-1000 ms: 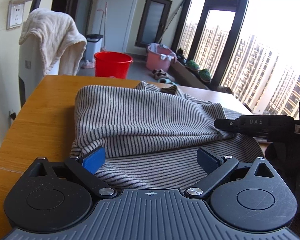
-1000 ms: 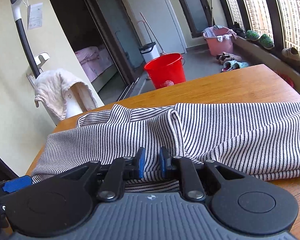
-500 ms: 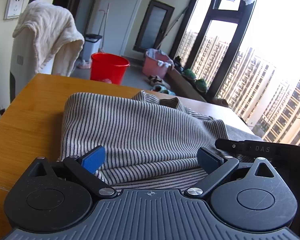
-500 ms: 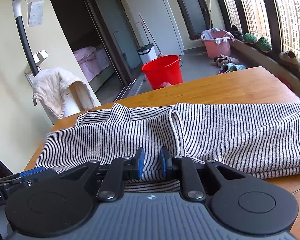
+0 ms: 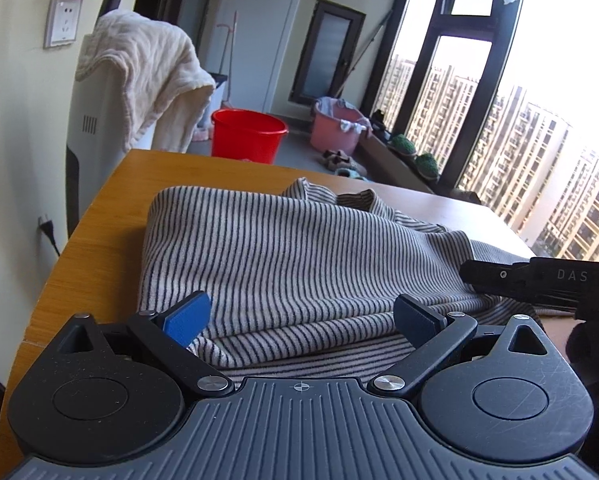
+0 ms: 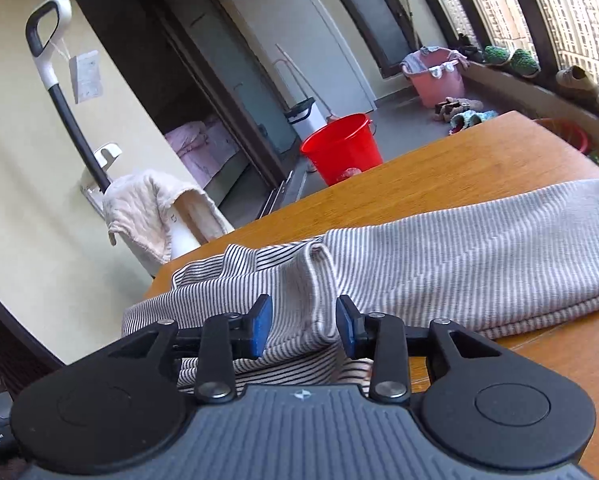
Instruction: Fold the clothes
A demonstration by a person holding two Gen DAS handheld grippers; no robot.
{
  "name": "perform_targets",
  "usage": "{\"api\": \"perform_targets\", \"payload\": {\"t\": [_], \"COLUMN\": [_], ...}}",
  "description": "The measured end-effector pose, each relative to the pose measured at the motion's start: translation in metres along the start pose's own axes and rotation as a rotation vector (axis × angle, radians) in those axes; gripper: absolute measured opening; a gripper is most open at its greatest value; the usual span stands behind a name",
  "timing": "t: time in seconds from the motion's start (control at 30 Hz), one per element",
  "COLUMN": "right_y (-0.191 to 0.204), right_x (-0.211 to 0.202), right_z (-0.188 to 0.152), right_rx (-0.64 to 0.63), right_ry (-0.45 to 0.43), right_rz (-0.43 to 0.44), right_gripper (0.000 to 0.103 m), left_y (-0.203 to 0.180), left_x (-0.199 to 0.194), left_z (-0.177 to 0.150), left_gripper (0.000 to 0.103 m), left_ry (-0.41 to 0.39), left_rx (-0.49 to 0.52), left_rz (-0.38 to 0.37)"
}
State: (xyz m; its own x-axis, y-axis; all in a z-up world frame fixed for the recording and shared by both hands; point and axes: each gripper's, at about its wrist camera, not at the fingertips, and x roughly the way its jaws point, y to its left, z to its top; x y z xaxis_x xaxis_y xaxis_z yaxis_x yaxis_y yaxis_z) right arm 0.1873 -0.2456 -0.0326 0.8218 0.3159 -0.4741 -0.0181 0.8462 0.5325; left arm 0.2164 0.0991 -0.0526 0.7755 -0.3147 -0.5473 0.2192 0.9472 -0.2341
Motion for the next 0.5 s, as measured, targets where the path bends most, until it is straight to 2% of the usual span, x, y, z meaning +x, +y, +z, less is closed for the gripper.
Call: {"api": "perform_targets", "payload": {"t": [0.13,0.23,0.4,0.5], "right_y": [-0.066,-0.103,-0.123,-0.127], "right_x": [-0.051,-0.067,-0.054,-0.038], "right_z": [0.009,0.006,0.003,0.003], "right_rx": [0.255,0.426,0.514,0.538], "right_ry": [-0.044,-0.045,-0.045,-0.071], "right_rz": [-0.065,-0.08,-0.136,-0.113], "right_gripper": [0.034,0.034,0.034,0.029], "left_y": [-0.005,-0.004,-0.002,-0.002], "left_x": [-0.001,-0.001,0.0,0.0], "left_z": [-0.001,-0.002,-0.002,-0.001], "left_gripper": [0.101,0.102,0.103,0.103], "left_ry": [0.001,0.0,0.0,0.0], "left_rx": [0.016,0.014,0.008,0.007], "left_rz": [0.016,0.011,0.001,-0.002]}}
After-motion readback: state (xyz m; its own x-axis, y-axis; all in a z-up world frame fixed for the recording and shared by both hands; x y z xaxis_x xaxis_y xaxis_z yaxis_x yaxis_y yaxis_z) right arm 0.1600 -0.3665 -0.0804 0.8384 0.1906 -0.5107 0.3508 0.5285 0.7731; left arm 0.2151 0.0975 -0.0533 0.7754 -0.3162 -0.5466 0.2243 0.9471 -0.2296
